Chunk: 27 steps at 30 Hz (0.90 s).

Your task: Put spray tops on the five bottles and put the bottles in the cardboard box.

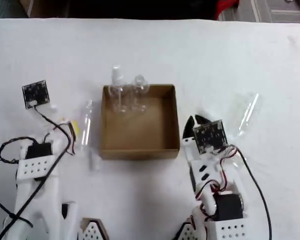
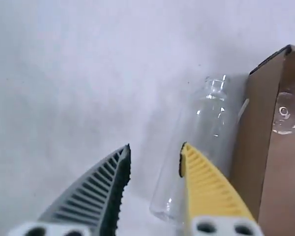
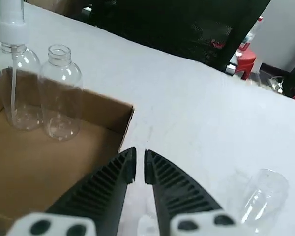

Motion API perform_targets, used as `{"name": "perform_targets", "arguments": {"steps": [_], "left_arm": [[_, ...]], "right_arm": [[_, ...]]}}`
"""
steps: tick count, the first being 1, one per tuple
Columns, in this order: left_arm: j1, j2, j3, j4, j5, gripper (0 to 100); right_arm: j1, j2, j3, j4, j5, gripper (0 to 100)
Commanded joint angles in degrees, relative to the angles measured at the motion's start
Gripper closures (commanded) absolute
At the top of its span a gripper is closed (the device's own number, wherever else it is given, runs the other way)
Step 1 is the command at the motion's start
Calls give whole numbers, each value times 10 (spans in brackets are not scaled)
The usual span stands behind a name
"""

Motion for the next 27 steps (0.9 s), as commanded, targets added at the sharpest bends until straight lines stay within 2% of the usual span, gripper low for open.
{"name": "perform_targets", "arguments": {"steps": [1,5,7,10,13,19,23,27], "left_arm": [[8,-19,-4,-15,6,842],[8,-19,-4,-15,5,842],[8,-19,-4,-15,5,842],[8,-19,-4,-15,5,842],[8,-18,-4,-15,5,842],[8,-16,-4,-14,5,842],[8,-15,-4,-14,5,842],[8,-15,-4,-15,4,842]], "right_arm": [[-5,161,-171,97,62,981],[-5,287,-312,215,156,981],[-5,342,-352,270,247,981],[0,398,-353,320,436,980],[19,414,-321,311,512,961],[23,415,-197,209,585,763],[20,420,-135,124,588,770],[12,421,-113,85,590,791]]}}
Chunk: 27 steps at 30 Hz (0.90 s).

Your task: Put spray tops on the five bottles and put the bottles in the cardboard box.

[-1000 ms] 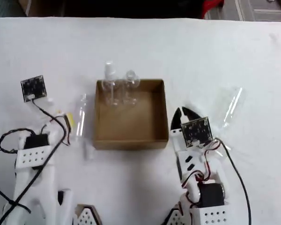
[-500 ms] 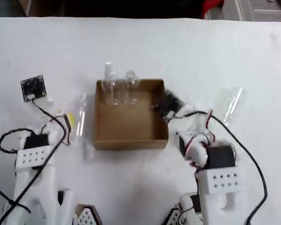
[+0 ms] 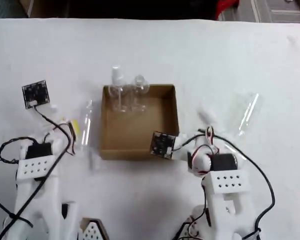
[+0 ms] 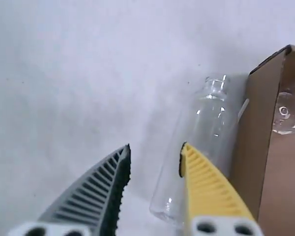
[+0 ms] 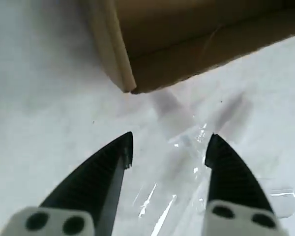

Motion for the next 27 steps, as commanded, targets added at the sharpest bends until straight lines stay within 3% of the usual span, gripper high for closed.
{"name": "perform_targets", "arguments": {"steps": [1,13,22,24,27], "left_arm": [[8,-15,-4,-15,4,842],[8,-15,-4,-14,4,842],[8,-15,-4,-13,4,842],[8,-15,-4,-14,4,842],[8,-15,-4,-15,4,842]], "right_arm": [[-6,3,9,-49,9,790],[-3,13,21,-64,40,789],[17,226,-49,-130,35,791],[24,235,-47,-150,35,824],[27,215,-47,-153,34,962]]}}
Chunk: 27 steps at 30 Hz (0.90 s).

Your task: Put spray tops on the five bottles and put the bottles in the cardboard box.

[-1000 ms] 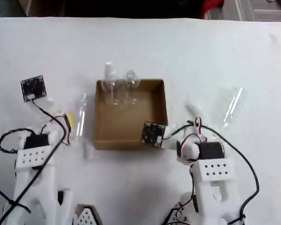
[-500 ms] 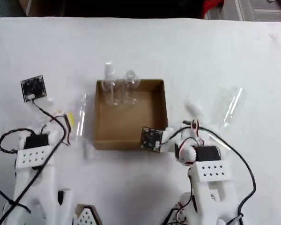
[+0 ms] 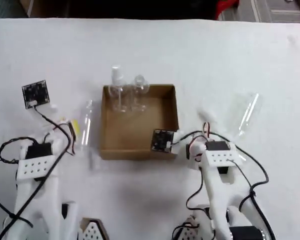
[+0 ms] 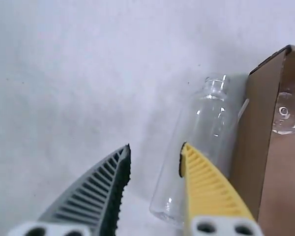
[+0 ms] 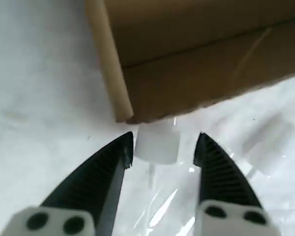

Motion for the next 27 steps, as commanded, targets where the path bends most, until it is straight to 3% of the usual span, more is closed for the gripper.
{"name": "perform_targets", "arguments": {"steps": [1,4,9,12,15,20,27], "left_arm": [[8,-15,-4,-15,4,842],[8,-15,-4,-16,4,842],[8,-15,-4,-16,4,842],[9,-15,-4,-16,4,842],[9,-15,-4,-16,4,842],[11,-15,-4,-15,4,842],[11,-15,-3,-12,4,842]], "right_arm": [[11,-26,-25,-16,3,994],[33,-75,-24,-15,3,946],[80,-179,-51,63,3,978],[133,-233,-94,103,3,981],[215,-240,-124,79,-4,981],[328,-143,-162,15,-79,981],[446,120,-293,-50,-223,981]]}}
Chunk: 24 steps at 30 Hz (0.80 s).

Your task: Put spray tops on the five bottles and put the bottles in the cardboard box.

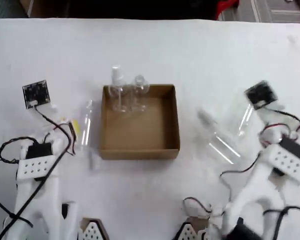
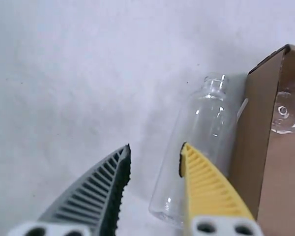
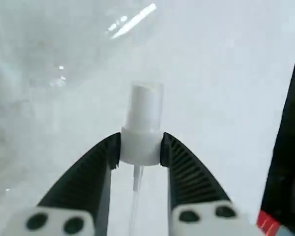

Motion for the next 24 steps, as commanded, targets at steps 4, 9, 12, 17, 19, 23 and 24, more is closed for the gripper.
{"name": "perform_targets", "arguments": {"steps": [4,9,12,17,19,23,24], "left_arm": [[8,-15,-3,-12,4,842],[8,-15,-3,-12,4,842],[8,-15,-3,-13,4,842],[8,-15,-3,-15,4,842],[9,-15,-3,-15,4,842],[9,-15,-3,-15,4,842],[9,-15,-3,-15,4,842]], "right_arm": [[72,317,-202,-27,-82,981],[69,497,-320,0,-84,981],[67,558,-363,9,-84,980],[67,581,-382,25,-82,817],[66,572,-383,35,-78,731],[44,534,-384,72,-77,727],[36,523,-385,83,-77,735]]}}
